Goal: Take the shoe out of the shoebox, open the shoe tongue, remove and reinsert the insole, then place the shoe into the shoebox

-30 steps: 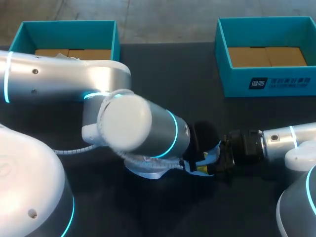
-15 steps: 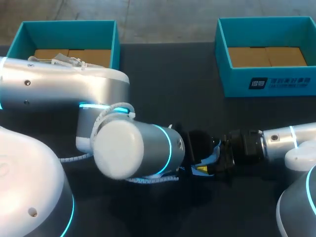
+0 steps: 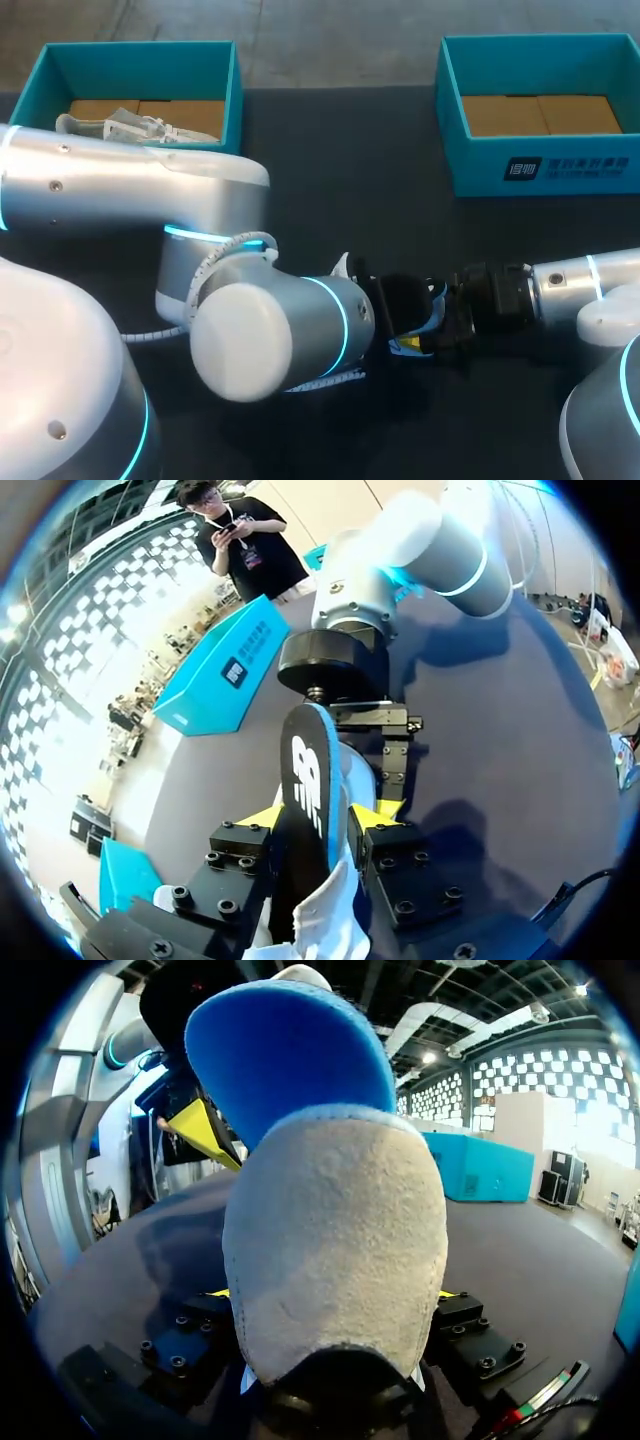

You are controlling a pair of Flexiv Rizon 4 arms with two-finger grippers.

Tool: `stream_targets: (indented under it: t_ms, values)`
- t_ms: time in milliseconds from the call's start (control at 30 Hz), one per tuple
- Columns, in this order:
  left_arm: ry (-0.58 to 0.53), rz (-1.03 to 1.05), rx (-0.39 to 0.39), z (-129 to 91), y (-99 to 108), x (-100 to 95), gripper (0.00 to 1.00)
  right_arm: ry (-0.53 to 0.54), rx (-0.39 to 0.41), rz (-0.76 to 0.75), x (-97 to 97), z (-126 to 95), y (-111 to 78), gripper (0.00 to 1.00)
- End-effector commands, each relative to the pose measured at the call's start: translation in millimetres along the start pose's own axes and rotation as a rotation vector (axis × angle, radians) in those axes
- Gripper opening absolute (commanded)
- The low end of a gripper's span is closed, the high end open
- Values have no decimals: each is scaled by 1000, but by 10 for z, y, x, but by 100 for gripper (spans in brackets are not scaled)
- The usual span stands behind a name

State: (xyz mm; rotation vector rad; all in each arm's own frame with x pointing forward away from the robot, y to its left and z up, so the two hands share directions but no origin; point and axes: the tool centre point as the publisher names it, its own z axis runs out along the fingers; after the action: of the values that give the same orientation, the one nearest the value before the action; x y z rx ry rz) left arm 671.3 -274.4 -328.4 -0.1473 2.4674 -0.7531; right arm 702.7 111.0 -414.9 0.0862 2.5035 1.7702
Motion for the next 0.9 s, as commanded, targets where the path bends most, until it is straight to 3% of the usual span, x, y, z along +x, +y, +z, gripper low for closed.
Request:
stream_targets:
  t_ms: [33, 900]
  values:
    - [-13, 1, 3, 38, -16, 7, 39, -1, 4, 0, 13, 8, 7, 0]
    - [-54, 10, 8, 207, 27, -10, 38, -1, 4, 0, 13, 8, 7, 0]
